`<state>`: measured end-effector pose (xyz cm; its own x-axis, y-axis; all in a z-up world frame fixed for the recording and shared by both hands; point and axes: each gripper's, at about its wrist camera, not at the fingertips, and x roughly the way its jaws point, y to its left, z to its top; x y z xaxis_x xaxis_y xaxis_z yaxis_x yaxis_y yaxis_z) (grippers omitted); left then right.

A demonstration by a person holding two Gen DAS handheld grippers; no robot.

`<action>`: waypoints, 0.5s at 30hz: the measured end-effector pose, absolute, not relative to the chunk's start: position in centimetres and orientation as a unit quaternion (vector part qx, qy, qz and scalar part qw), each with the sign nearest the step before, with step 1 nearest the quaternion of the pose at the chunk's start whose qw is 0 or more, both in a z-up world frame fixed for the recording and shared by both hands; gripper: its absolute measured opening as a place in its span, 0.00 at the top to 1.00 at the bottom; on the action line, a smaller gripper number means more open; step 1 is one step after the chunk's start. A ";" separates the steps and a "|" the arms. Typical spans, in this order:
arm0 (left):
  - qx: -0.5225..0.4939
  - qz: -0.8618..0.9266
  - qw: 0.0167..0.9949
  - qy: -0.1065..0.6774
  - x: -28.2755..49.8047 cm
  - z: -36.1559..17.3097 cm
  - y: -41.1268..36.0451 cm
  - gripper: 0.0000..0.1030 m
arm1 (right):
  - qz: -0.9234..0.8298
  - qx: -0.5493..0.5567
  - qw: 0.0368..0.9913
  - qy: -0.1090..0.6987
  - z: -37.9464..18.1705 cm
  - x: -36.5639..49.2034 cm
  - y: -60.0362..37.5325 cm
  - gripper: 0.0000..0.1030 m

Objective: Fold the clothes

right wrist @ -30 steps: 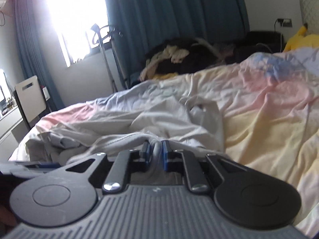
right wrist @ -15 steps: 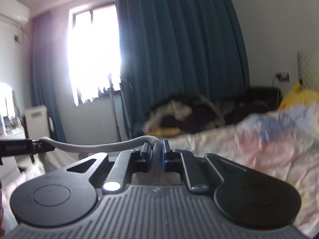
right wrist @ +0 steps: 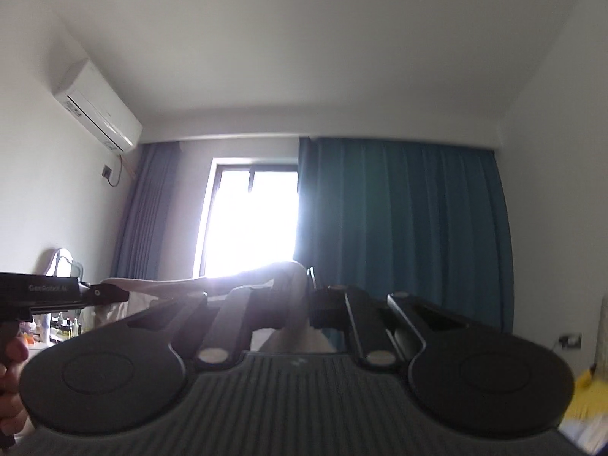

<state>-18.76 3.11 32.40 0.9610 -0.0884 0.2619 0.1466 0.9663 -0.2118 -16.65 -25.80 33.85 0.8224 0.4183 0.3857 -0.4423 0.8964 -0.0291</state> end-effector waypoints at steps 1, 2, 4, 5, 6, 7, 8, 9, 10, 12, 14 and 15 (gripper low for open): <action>-0.118 -0.063 0.984 -0.120 -18.6 32.3 3.1 0.91 | 0.225 0.030 0.955 -0.191 34.3 -16.5 -25.9 0.89; -0.122 -0.067 0.984 -0.113 -18.2 31.9 3.1 0.91 | 0.225 0.033 0.957 -0.181 34.4 -16.0 -26.1 0.89; -0.125 -0.067 0.985 -0.094 -17.0 30.3 3.0 0.91 | 0.225 0.046 0.960 -0.158 33.5 -14.6 -26.5 0.89; -0.124 -0.066 0.987 -0.083 -16.3 29.4 2.9 0.91 | 0.222 0.049 0.962 -0.147 32.6 -13.8 -26.7 0.89; -0.124 -0.064 0.988 -0.072 -15.5 28.4 2.8 0.91 | 0.219 0.051 0.965 -0.137 31.6 -12.9 -26.8 0.89; -0.124 -0.062 0.989 -0.060 -14.3 27.4 2.8 0.91 | 0.214 0.050 0.967 -0.126 30.4 -12.0 -26.7 0.89; -0.123 -0.060 0.989 -0.047 -13.0 26.3 2.7 0.91 | 0.210 0.051 0.970 -0.114 29.1 -11.1 -26.6 0.89; -0.123 -0.058 0.990 -0.035 -11.6 25.3 2.7 0.91 | 0.207 0.054 0.971 -0.103 27.9 -9.9 -26.5 0.89; -0.122 -0.056 0.991 -0.022 -10.2 24.3 2.7 0.91 | 0.204 0.059 0.973 -0.092 26.6 -8.7 -26.4 0.89; -0.121 -0.051 0.991 0.003 -7.5 22.2 2.6 0.91 | 0.198 0.068 0.975 -0.070 24.3 -6.0 -26.3 0.89; -0.114 -0.042 0.992 0.028 -4.2 20.8 2.6 0.91 | 0.190 0.075 0.978 -0.050 22.3 -3.0 -25.7 0.89; -0.110 -0.039 0.992 0.038 -2.1 20.2 2.6 0.91 | 0.185 0.077 0.979 -0.042 21.4 -1.1 -25.5 0.89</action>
<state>-2.09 2.56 20.24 0.9941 -0.0855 -0.0665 0.0688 0.9726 -0.2219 -1.12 -25.46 21.42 0.9281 0.3554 0.1109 -0.3683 0.9199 0.1345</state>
